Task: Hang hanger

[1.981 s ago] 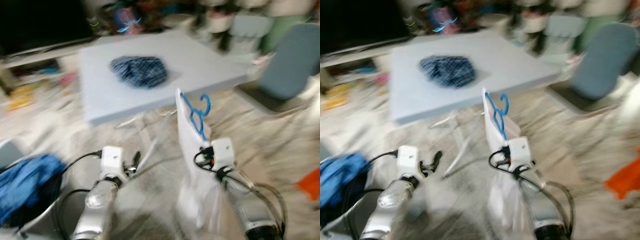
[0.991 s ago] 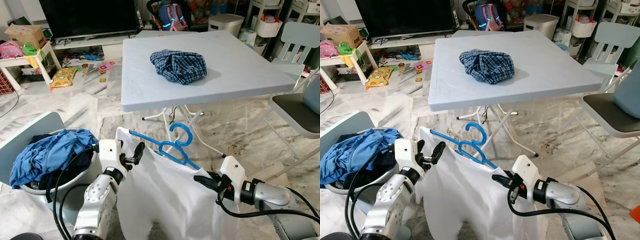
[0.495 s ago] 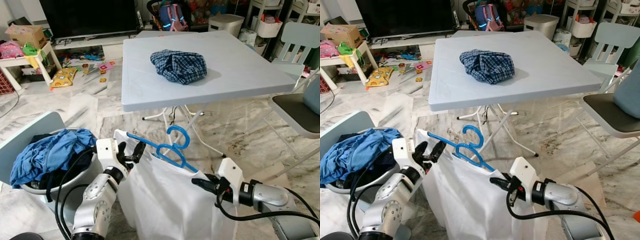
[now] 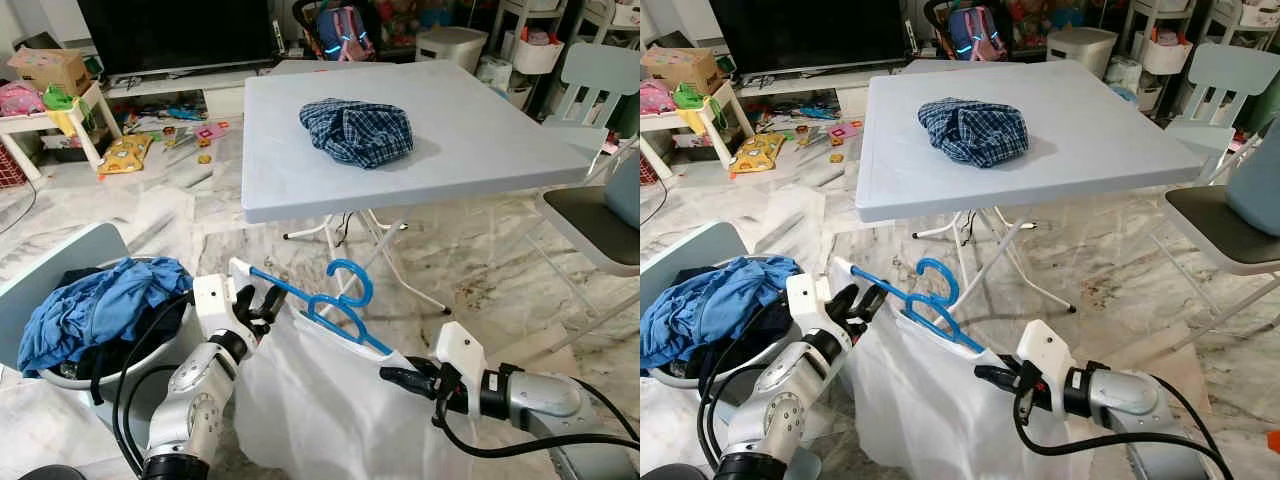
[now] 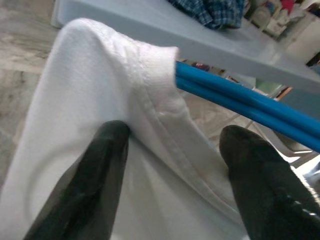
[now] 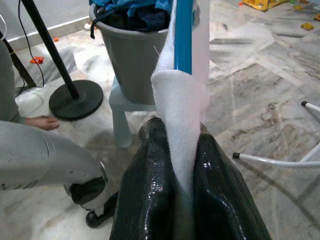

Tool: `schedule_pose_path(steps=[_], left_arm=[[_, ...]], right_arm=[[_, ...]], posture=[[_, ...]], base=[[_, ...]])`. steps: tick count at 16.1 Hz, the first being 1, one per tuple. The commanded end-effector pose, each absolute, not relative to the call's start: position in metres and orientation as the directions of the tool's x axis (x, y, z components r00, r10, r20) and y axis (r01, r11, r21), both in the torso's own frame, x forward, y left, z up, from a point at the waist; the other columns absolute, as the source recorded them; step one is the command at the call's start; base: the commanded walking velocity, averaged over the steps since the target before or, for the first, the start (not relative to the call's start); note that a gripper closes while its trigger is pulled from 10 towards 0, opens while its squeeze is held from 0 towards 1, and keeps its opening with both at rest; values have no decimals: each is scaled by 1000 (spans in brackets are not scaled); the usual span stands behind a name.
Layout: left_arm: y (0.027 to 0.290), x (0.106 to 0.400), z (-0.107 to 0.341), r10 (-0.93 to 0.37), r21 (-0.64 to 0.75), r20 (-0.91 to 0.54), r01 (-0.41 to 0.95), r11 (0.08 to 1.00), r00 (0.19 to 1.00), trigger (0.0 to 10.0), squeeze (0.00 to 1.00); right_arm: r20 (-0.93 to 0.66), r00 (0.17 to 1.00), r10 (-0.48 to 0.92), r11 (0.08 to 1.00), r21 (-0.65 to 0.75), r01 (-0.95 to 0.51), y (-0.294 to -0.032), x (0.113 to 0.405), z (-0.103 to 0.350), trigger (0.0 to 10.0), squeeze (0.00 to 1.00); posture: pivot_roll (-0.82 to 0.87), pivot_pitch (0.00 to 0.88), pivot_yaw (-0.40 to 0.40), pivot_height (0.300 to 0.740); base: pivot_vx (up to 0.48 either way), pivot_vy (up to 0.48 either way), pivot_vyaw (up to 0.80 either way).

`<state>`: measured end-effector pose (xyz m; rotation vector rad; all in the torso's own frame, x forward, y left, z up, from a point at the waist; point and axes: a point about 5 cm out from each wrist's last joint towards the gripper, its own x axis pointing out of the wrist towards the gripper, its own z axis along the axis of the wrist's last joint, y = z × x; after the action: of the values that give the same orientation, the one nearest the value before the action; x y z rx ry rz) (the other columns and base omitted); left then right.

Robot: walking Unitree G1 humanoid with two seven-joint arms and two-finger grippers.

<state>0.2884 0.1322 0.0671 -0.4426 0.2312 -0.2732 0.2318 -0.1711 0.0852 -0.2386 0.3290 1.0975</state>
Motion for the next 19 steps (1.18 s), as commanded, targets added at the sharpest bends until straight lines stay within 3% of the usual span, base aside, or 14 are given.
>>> schedule_pose_path(steps=[1,16,19], left_arm=[[135,291,68,-294,-419,-170,200,886,941,0,0],[151,290,58,-206,-282,-242,135,950,948,0,0],[144,289,60,-255,-280,-227,188,942,940,0,0]], right_arm=[[-341,377,861,381,-57,-923,-162,231,94,10000,0],[-371,427,825,420,-103,-902,-170,237,93,10000,0],[-366,472,802,445,-162,-881,-168,244,94,10000,0]], posture=[[-181,0,35,740],[-179,0,35,740],[-179,0,33,740]], base=[[0,0,0],[0,0,0],[0,0,0]])
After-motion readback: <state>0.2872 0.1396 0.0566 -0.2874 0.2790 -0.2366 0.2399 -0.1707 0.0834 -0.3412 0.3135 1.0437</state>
